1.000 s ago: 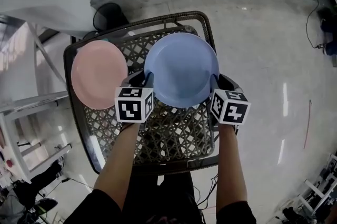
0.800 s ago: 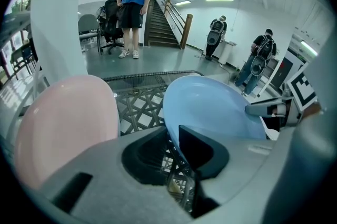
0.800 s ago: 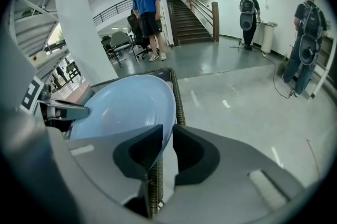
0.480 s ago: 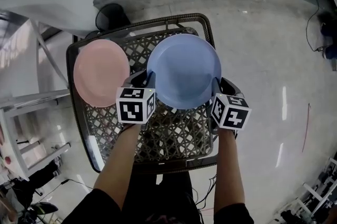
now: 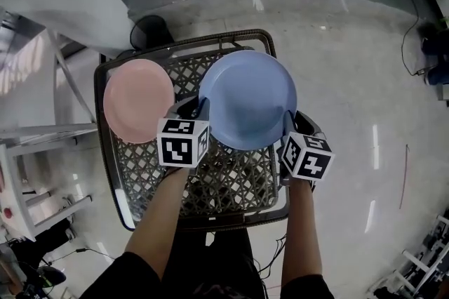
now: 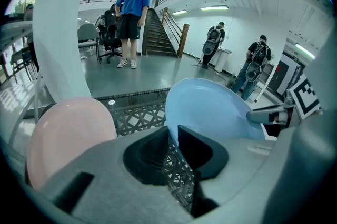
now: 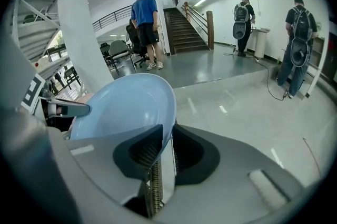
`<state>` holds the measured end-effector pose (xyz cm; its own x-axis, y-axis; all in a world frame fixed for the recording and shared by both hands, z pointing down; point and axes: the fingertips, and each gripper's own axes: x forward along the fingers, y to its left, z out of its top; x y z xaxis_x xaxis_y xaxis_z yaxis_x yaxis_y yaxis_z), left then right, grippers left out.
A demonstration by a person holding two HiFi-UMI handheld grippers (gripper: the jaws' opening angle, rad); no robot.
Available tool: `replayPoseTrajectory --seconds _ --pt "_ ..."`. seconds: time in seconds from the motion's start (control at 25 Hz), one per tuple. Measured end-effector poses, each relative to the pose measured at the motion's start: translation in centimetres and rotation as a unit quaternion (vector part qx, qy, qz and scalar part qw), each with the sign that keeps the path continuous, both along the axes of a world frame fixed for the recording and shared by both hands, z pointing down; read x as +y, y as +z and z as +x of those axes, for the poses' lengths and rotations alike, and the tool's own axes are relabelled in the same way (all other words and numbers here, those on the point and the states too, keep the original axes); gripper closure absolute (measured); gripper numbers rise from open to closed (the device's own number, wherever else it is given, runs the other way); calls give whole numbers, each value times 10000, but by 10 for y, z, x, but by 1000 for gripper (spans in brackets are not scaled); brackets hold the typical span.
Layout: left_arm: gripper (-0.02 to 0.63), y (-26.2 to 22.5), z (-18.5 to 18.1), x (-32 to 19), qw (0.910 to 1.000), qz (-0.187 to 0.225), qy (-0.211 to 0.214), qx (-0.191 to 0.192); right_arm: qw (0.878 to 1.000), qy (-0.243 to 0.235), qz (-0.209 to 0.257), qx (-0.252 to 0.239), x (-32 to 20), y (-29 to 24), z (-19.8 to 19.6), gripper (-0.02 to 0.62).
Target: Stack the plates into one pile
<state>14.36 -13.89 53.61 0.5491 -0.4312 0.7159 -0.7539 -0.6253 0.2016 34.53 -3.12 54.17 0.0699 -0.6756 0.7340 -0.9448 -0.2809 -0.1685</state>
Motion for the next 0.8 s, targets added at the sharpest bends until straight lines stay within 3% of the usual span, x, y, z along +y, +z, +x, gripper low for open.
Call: replayPoseTrajectory --seconds 0.36,0.8 --pt "551 -19 -9 4 9998 148 -86 -62 9998 -138 114 -13 1 -17 -7 525" --pt "554 -31 -84 -20 9971 248 -705 -170 9967 -785 169 -137 -46 -20 -73 520"
